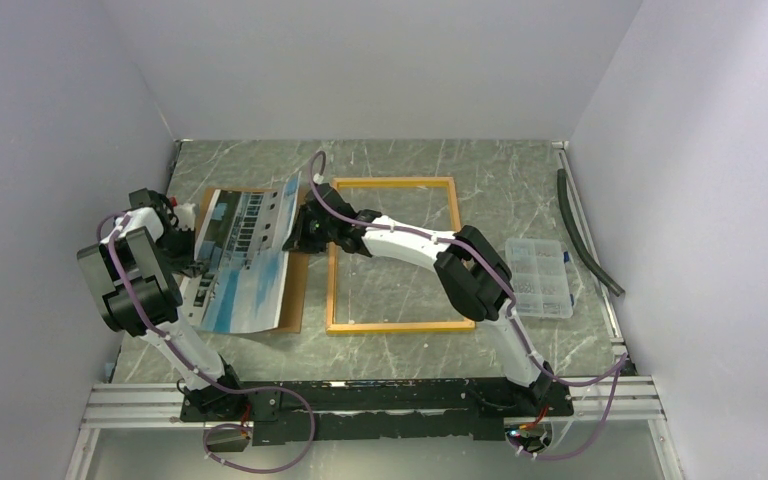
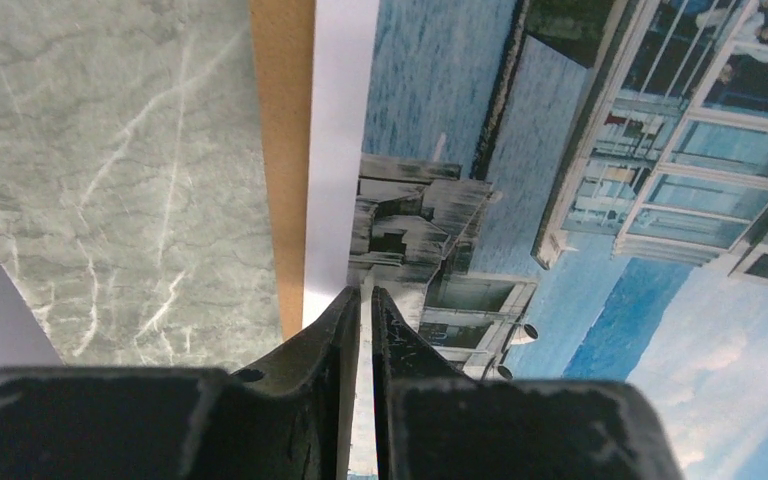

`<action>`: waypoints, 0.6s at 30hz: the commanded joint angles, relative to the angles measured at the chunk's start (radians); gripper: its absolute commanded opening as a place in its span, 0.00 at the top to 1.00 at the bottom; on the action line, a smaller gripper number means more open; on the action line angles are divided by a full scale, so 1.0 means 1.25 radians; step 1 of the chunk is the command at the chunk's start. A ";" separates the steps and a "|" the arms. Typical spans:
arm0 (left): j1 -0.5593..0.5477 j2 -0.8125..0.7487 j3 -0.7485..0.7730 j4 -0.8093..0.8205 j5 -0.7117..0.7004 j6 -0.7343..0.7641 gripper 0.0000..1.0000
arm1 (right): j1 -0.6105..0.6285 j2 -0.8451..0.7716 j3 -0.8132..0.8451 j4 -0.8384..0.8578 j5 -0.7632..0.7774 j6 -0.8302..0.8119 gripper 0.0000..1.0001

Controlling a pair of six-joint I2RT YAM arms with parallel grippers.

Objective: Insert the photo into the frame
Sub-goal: Pick up the photo at the center of the board.

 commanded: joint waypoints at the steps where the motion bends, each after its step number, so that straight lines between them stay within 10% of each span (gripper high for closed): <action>1: 0.000 -0.016 0.011 -0.039 0.034 -0.003 0.86 | -0.009 -0.049 -0.013 0.014 0.017 -0.003 0.95; 8: 0.004 -0.027 0.054 -0.082 0.043 -0.006 0.81 | -0.037 -0.098 -0.046 0.005 0.028 -0.018 1.00; 14: 0.020 -0.048 0.185 -0.182 0.075 -0.012 0.31 | -0.087 -0.238 -0.097 -0.070 0.070 -0.122 1.00; 18: 0.024 -0.073 0.246 -0.223 0.099 -0.018 0.22 | -0.094 -0.374 -0.071 -0.245 0.191 -0.273 1.00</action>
